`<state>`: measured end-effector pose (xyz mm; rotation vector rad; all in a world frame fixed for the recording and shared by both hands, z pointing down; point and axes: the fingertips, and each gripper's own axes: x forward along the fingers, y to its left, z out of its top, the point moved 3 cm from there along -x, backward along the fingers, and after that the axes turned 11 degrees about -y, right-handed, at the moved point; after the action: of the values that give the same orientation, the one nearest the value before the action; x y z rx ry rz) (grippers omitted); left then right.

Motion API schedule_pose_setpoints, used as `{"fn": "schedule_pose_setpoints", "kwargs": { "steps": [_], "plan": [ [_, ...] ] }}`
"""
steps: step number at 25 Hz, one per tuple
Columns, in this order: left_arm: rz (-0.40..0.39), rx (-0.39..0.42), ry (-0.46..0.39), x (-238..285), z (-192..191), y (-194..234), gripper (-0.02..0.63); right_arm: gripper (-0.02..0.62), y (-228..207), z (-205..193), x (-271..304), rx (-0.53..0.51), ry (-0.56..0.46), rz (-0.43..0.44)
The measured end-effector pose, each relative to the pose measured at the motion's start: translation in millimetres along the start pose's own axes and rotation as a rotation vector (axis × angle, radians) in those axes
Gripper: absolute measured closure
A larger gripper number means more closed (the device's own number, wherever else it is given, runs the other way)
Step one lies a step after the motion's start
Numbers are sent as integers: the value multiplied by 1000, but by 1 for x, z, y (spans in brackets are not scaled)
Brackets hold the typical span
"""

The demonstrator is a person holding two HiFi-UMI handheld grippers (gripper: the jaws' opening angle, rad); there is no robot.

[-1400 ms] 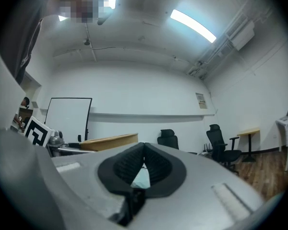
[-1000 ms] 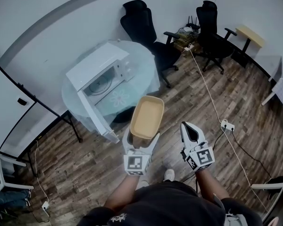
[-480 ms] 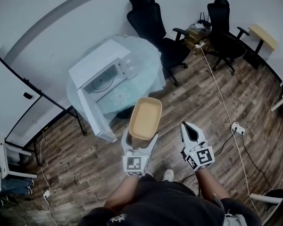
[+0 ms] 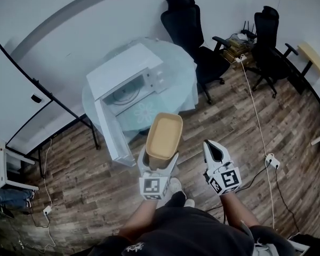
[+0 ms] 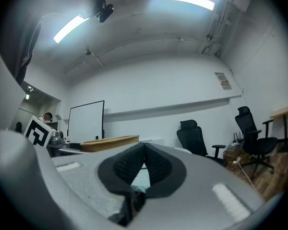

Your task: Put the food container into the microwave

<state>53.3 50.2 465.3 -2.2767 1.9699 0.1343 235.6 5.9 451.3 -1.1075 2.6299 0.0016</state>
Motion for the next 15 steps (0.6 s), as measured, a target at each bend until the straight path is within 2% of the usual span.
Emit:
{"fn": "schedule_pose_setpoints", "kwargs": {
  "steps": [9, 15],
  "plan": [
    [61, -10, -7, 46, -10, 55, 106, 594, -4, -12, 90, -7, 18, 83],
    [93, -37, 7, 69, -24, 94, 106, 594, -7, -28, 144, -6, 29, 91]
  ]
}}
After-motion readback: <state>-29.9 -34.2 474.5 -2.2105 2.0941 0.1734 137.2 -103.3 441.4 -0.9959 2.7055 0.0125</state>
